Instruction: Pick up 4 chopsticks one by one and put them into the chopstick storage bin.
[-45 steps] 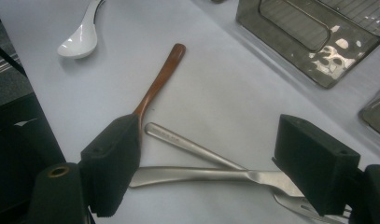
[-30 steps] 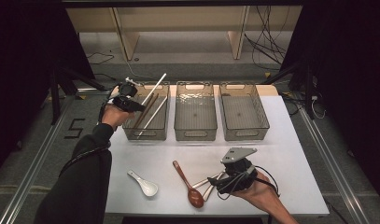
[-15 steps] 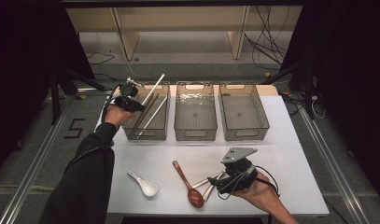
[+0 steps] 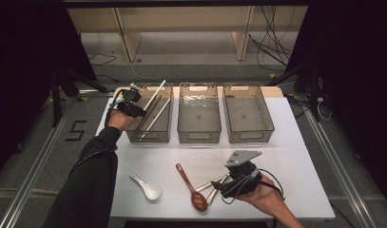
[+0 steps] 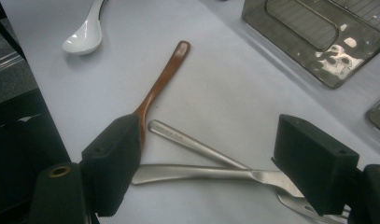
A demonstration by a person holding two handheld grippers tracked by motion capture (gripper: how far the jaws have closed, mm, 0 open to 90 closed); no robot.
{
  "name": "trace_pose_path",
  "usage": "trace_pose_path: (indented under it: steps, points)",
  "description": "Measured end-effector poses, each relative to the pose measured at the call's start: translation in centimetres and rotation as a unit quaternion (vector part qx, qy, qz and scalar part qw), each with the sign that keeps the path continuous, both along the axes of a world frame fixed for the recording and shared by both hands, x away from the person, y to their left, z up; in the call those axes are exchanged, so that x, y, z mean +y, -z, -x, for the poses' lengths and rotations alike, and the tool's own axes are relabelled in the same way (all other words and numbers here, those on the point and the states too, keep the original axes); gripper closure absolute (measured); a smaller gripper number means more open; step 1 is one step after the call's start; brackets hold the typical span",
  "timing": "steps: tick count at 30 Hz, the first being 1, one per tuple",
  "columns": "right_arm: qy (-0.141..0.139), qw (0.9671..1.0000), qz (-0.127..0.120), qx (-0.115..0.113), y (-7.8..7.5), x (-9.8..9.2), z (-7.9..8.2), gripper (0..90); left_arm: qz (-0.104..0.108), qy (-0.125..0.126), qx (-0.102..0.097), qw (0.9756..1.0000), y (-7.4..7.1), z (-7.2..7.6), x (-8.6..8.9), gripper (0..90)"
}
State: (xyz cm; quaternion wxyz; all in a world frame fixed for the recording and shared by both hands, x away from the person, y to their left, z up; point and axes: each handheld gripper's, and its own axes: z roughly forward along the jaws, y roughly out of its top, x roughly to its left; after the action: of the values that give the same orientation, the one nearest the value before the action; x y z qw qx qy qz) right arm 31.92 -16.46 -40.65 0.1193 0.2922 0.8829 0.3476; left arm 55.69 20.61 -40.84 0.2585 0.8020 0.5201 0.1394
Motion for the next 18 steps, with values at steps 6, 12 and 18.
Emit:
trace_pose_path:
  steps: [6, 12, 18]
  points:
    - [0.000, 1.0000, -0.001, 0.002, 0.0, 0.0, 0.0, 24.2, -0.005, 0.004, 0.009, 0.9999, 0.0, 0.0, -0.2, 70.3]
    - [-0.001, 1.0000, -0.001, 0.001, 0.0, 0.0, 0.0, 24.3, 0.014, 0.016, 0.004, 0.9998, -0.9, 0.9, -0.1, 58.1]
    - [0.002, 1.0000, -0.001, 0.001, 0.1, 0.0, 0.0, 24.3, 0.037, 0.062, -0.012, 0.9973, -2.7, 3.7, -0.5, 43.7]
